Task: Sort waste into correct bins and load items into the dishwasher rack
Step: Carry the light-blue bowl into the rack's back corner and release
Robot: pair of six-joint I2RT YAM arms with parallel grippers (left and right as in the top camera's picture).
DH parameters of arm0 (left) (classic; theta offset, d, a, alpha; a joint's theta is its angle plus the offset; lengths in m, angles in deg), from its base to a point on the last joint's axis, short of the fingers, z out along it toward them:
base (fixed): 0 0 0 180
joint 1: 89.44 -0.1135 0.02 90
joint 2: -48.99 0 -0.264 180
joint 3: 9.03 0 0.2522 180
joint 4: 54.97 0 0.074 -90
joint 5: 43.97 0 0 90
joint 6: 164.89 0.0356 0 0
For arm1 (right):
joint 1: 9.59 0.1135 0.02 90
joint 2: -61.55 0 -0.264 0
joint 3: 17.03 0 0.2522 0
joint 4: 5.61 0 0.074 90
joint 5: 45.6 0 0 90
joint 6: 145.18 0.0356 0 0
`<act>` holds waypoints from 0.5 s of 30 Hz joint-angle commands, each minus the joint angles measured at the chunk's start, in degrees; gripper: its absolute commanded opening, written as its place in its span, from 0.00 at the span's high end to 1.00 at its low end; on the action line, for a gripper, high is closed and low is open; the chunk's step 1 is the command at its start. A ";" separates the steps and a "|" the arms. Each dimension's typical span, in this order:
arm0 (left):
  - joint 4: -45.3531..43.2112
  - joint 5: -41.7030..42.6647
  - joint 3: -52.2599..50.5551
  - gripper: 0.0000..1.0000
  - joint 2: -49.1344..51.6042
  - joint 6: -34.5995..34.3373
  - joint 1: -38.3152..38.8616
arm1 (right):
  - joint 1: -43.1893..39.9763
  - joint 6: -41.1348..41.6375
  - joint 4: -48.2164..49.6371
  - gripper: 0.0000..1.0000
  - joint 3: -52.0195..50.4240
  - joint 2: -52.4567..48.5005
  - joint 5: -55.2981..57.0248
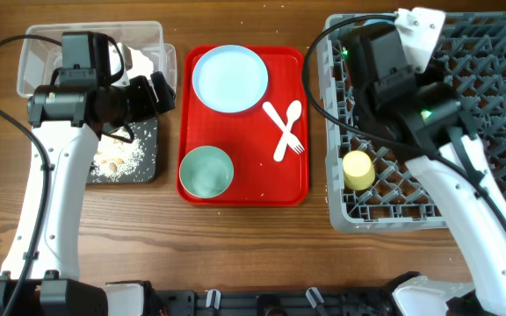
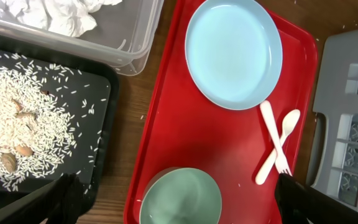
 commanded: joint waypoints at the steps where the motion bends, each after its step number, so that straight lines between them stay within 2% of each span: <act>1: -0.13 -0.33 0.52 0.00 -0.04 -0.28 -0.31 | -0.59 -14.43 1.25 0.96 -0.17 -5.49 6.49; 9: -0.13 -0.33 0.52 0.00 -0.04 -0.28 -0.31 | -1.38 -21.49 10.56 0.96 -0.17 -17.38 12.85; 13: -0.13 -0.33 0.52 0.00 -0.04 -0.28 -0.31 | -4.68 -30.99 23.50 0.95 -0.17 -22.21 13.14; 15: -0.13 -0.31 0.52 0.00 -0.04 -0.28 -0.31 | -6.84 -38.69 33.59 0.96 -0.17 -24.94 13.11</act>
